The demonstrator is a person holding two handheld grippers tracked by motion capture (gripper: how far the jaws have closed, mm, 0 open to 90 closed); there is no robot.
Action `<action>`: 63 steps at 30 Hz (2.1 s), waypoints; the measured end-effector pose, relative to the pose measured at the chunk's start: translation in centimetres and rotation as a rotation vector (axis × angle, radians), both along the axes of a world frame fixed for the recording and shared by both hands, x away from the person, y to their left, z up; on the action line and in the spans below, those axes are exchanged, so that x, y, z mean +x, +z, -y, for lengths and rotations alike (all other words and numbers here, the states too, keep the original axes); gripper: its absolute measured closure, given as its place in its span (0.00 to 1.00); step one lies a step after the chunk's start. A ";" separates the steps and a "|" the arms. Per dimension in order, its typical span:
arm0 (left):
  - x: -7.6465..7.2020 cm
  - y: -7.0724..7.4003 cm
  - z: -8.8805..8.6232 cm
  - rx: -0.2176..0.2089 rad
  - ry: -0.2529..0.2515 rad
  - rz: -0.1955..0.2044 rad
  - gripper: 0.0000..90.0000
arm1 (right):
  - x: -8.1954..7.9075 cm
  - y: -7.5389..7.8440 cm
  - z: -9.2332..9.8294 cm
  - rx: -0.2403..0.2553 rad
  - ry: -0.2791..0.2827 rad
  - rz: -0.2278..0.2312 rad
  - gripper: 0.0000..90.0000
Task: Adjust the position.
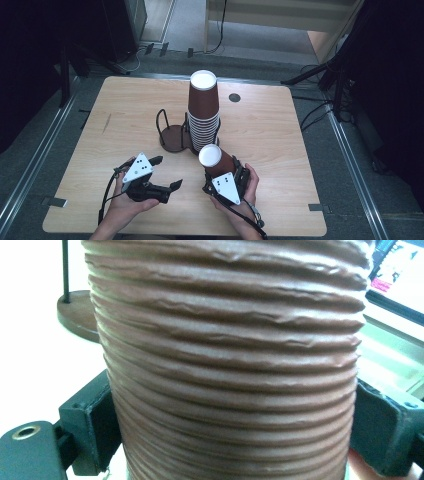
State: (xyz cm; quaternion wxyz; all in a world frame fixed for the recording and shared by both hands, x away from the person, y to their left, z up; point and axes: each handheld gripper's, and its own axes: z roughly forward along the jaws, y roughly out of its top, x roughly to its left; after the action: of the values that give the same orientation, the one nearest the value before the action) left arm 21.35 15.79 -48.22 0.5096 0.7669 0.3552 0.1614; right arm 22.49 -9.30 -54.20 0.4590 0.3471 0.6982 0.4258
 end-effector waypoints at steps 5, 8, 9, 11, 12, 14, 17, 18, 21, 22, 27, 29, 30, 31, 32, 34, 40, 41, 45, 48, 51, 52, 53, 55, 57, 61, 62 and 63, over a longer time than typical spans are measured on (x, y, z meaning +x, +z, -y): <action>-0.1 0.0 0.3 0.004 -0.016 -0.001 0.04 | -0.4 -0.3 -0.8 -0.028 0.034 0.013 0.10; -0.2 0.0 0.6 0.004 -0.032 -0.003 0.04 | -0.6 -0.5 -1.1 -0.051 0.049 0.024 0.10; -0.3 0.0 0.8 0.001 -0.034 -0.004 0.05 | -0.7 -0.5 -1.3 -0.058 0.052 0.027 0.10; -0.4 0.0 1.0 0.005 -0.045 -0.004 0.05 | -0.8 -0.6 -1.5 -0.072 0.061 0.032 0.10; -0.4 0.0 1.1 0.005 -0.050 -0.003 0.05 | -0.8 -0.7 -1.6 -0.081 0.066 0.035 0.10; -0.4 0.0 1.2 0.003 -0.061 -0.007 0.06 | -1.0 -0.9 -1.9 -0.100 0.077 0.039 0.10; -0.5 0.0 1.4 0.004 -0.067 -0.011 0.06 | -1.2 -1.0 -2.2 -0.118 0.090 0.049 0.10; -0.5 0.0 1.4 0.006 -0.069 -0.012 0.06 | -1.2 -1.0 -2.3 -0.126 0.097 0.053 0.10; -0.5 0.0 1.5 0.006 -0.073 -0.012 0.07 | -1.4 -1.1 -2.6 -0.142 0.115 0.060 0.10; -0.5 0.0 1.6 0.007 -0.078 -0.014 0.07 | -1.5 -1.2 -2.7 -0.150 0.123 0.067 0.10; -0.6 0.1 1.7 0.027 -0.087 -0.011 0.08 | -1.9 -1.4 -3.3 -0.180 0.158 0.083 0.10; -0.6 0.1 1.8 0.034 -0.093 -0.017 0.08 | -2.1 -1.5 -3.6 -0.193 0.176 0.089 0.10; -0.6 0.1 1.8 0.033 -0.098 -0.021 0.08 | -2.2 -1.6 -3.7 -0.192 0.183 0.088 0.10; -0.6 0.1 1.9 0.033 -0.101 -0.025 0.08 | -2.3 -1.6 -3.9 -0.196 0.193 0.087 0.10; -0.6 0.1 1.9 0.034 -0.104 -0.031 0.08 | -2.4 -1.7 -3.9 -0.199 0.195 0.086 0.10; -0.6 0.1 2.0 0.039 -0.110 -0.035 0.08 | -2.5 -1.8 -4.1 -0.209 0.207 0.090 0.10; -0.5 0.1 1.9 0.033 -0.115 -0.047 0.15 | -2.8 -2.1 -4.6 -0.226 0.236 0.094 0.10; -0.4 0.1 1.9 0.036 -0.117 -0.052 0.15 | -2.9 -2.1 -4.7 -0.226 0.240 0.094 0.10; -0.3 0.0 1.9 0.039 -0.115 -0.067 0.16 | -3.0 -2.2 -4.9 -0.236 0.254 0.095 0.10; -0.3 0.0 2.0 0.044 -0.121 -0.069 0.17 | -3.1 -2.1 -5.0 -0.247 0.263 0.107 0.10; -0.4 0.0 2.0 0.041 -0.127 -0.069 0.21 | -3.3 -2.0 -5.1 -0.252 0.267 0.117 0.10; -0.4 0.0 2.0 0.040 -0.125 -0.070 0.22 | -3.3 -1.9 -5.1 -0.255 0.268 0.119 0.10; -0.4 0.1 2.0 0.042 -0.125 -0.070 0.22 | -3.3 -1.9 -5.2 -0.256 0.266 0.118 0.10; -0.4 0.1 2.0 0.040 -0.129 -0.073 0.23 | -3.3 -1.9 -5.1 -0.257 0.267 0.119 0.09; -0.4 0.1 2.0 0.035 -0.132 -0.083 0.24 | -3.4 -1.8 -5.2 -0.261 0.258 0.100 0.08; -0.4 0.1 1.9 0.022 -0.134 -0.090 0.25 | -3.4 -1.6 -5.1 -0.249 0.265 0.085 0.07; -0.4 0.1 1.9 0.020 -0.136 -0.090 0.25 | -3.4 -1.6 -5.0 -0.242 0.265 0.082 0.06; -0.4 0.2 1.8 0.014 -0.135 -0.092 0.25 | -3.3 -1.5 -5.0 -0.235 0.269 0.076 0.06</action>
State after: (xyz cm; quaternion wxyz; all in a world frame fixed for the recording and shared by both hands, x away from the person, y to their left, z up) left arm 20.98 13.95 -48.05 0.4971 0.7992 0.3245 0.0937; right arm 19.14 -4.33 -55.70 0.4614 0.1779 0.7654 0.4118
